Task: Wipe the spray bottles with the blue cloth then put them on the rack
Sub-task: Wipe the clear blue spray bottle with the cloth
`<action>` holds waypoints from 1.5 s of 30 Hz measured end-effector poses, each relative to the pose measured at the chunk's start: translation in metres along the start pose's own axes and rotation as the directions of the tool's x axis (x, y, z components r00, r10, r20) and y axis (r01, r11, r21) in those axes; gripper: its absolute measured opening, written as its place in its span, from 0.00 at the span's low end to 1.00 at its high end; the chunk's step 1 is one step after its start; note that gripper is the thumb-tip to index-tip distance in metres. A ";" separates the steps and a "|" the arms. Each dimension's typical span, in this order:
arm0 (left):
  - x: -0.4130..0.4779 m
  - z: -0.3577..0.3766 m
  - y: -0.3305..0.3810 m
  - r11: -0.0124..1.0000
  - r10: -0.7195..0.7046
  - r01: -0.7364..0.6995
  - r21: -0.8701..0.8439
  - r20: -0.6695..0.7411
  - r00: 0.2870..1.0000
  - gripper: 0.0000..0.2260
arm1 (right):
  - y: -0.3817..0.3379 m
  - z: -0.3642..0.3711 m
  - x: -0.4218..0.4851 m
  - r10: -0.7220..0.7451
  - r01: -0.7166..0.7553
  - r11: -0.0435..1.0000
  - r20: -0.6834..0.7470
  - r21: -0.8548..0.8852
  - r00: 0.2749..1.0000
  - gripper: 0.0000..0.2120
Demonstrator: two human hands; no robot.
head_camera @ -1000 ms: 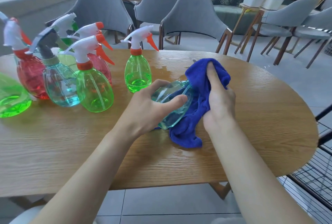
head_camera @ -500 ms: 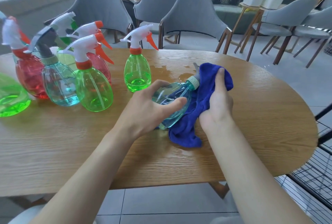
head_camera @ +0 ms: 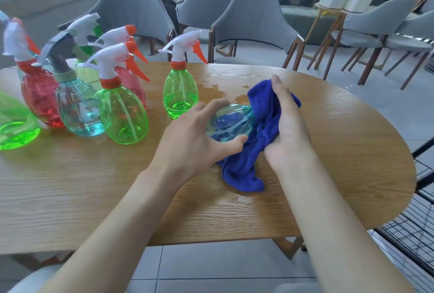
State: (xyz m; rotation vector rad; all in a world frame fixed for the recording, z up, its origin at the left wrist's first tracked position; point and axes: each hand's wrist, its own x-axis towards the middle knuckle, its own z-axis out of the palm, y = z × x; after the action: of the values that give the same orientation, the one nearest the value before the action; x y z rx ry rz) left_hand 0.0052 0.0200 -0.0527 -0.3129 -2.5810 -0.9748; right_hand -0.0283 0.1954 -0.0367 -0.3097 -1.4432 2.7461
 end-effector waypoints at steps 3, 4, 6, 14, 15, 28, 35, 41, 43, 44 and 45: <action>-0.001 0.004 -0.002 0.994 0.062 -0.061 0.093 -0.003 0.998 0.33 | -0.005 -0.001 -0.001 0.037 -0.040 0.996 0.046 0.075 0.998 0.13; -0.002 0.005 -0.002 0.991 0.077 -0.076 0.111 -0.005 0.997 0.34 | -0.007 -0.001 0.000 0.048 -0.051 0.994 0.033 0.099 0.998 0.11; -0.002 0.007 -0.002 0.987 0.096 -0.094 0.131 -0.011 0.995 0.34 | -0.004 -0.002 0.003 0.063 -0.063 0.990 0.002 0.128 0.998 0.11; -0.002 0.006 -0.002 0.982 0.099 -0.095 0.163 -0.012 0.995 0.33 | 0.011 -0.011 0.020 0.049 -0.038 0.986 -0.063 0.163 0.997 0.18; -0.002 0.007 -0.002 0.984 0.091 -0.087 0.157 -0.015 0.996 0.33 | 0.010 -0.010 0.017 0.047 -0.043 0.989 -0.023 0.144 0.999 0.20; -0.006 0.008 0.010 0.994 0.041 -0.039 0.101 -0.025 0.999 0.32 | 0.019 0.008 -0.002 -0.188 0.163 0.974 -0.157 -0.156 0.970 0.14; -0.003 0.001 0.008 0.995 -0.003 0.008 0.095 -0.051 0.999 0.31 | 0.024 0.011 -0.003 -0.134 0.130 0.987 -0.033 -0.098 0.990 0.22; 0.000 -0.008 0.005 0.986 -0.116 0.106 -0.130 -0.067 0.991 0.30 | 0.017 0.012 -0.002 -0.150 0.150 0.989 -0.026 0.008 0.988 0.07; 0.000 -0.008 0.006 0.986 -0.112 0.102 -0.135 -0.067 0.991 0.31 | 0.016 0.013 -0.003 -0.143 0.143 0.990 -0.021 0.019 0.990 0.05; 0.000 -0.008 0.006 0.986 -0.111 0.102 -0.133 -0.064 0.992 0.31 | 0.016 0.012 -0.004 -0.136 0.137 0.990 -0.018 0.032 0.991 0.05; 0.000 -0.008 0.006 0.986 -0.113 0.104 -0.131 -0.060 0.992 0.31 | 0.016 0.013 -0.005 -0.130 0.130 0.991 -0.013 0.041 0.991 0.06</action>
State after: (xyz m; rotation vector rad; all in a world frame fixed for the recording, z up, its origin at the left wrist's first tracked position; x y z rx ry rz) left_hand 0.0091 0.0189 -0.0433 -0.1704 -2.5025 -1.1713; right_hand -0.0245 0.1756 -0.0420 -0.2205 -1.3498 2.6630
